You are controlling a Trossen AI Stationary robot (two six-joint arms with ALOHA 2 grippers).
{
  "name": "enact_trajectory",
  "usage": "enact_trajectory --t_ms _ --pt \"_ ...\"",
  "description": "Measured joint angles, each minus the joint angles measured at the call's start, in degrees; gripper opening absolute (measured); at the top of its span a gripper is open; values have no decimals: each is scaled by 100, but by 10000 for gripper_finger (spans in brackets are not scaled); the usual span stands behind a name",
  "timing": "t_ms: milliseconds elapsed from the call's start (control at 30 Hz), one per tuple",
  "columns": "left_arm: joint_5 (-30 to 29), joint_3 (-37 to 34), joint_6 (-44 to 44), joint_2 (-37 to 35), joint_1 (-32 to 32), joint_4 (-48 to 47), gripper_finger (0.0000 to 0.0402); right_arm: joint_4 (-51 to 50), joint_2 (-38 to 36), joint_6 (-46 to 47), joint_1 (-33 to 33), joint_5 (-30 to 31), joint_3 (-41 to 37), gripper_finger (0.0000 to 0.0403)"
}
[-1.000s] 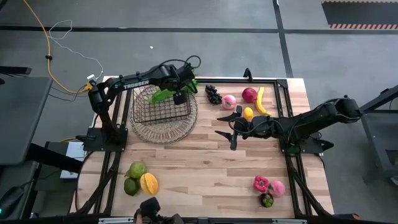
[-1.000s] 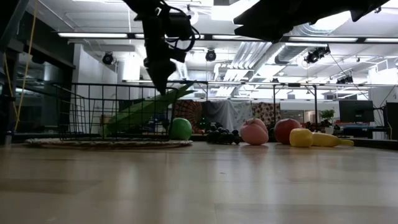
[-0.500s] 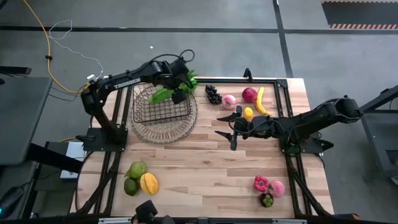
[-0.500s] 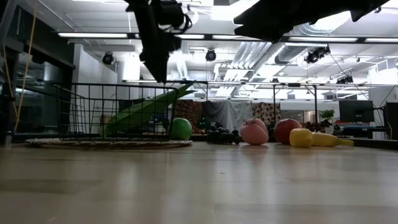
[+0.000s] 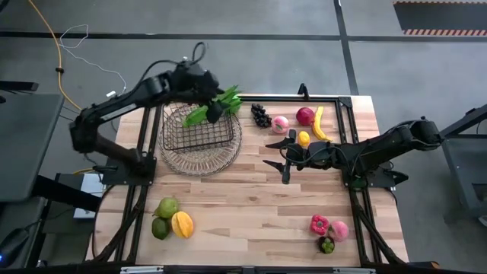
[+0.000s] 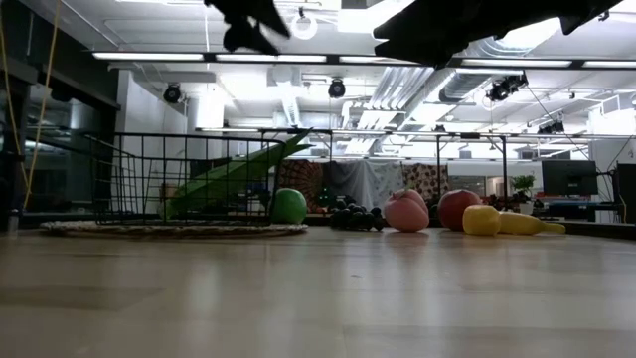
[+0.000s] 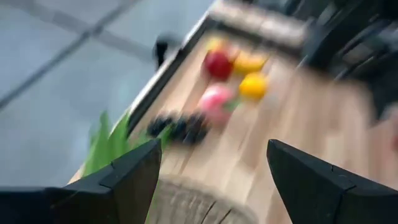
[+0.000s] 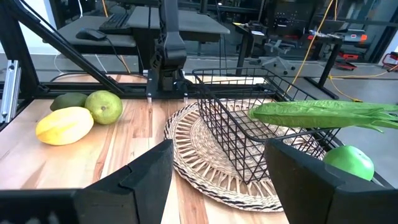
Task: Build produce basket
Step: Put the yellow lemon into the wire basket
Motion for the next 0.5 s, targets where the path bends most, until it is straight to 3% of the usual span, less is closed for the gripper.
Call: enact_trajectory --t_ms 267,500 --pt "-31 -2327 -213 -1570 -901 2509 282 -129 0 2 21 -2 0 243" --pt "-353 -4901 -558 -2655 -1781 5818 282 -125 0 2 21 0 0 243"
